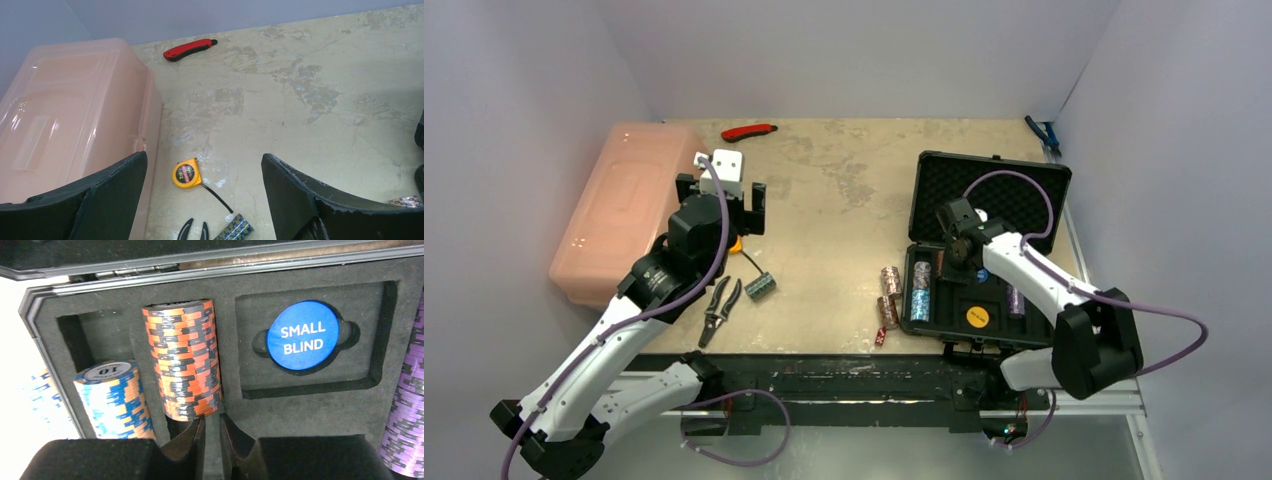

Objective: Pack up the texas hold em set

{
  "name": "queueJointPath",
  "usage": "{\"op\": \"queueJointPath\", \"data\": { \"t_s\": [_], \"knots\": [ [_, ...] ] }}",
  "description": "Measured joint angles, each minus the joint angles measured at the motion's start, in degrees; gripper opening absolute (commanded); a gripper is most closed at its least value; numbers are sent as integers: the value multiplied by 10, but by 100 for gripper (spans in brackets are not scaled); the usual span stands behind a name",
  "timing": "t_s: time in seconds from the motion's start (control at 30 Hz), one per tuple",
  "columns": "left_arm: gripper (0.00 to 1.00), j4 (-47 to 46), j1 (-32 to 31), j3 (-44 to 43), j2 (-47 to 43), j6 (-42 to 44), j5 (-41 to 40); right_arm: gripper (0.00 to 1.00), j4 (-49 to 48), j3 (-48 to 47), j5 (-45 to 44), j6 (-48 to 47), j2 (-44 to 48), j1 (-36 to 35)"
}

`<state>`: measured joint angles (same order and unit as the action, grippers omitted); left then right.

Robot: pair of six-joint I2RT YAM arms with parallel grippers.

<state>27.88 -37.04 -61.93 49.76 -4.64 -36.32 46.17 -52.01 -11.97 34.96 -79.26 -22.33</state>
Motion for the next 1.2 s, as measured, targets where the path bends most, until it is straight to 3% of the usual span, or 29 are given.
{"op": "queueJointPath", "data": {
  "t_s": [0.2, 0.33, 0.7, 1.2],
  "knots": [
    [84, 0, 0, 0, 0, 0, 0, 45, -7, 0, -3, 0, 50, 3],
    [84, 0, 0, 0, 0, 0, 0, 52, -20, -5, -8, -6, 82, 8],
    [84, 0, 0, 0, -3, 0, -3, 64, -30, -62, 47, -22, 129, -19],
    [84, 0, 0, 0, -4, 10, -10, 64, -57, -157, 67, -26, 4, -132]
  ]
}}
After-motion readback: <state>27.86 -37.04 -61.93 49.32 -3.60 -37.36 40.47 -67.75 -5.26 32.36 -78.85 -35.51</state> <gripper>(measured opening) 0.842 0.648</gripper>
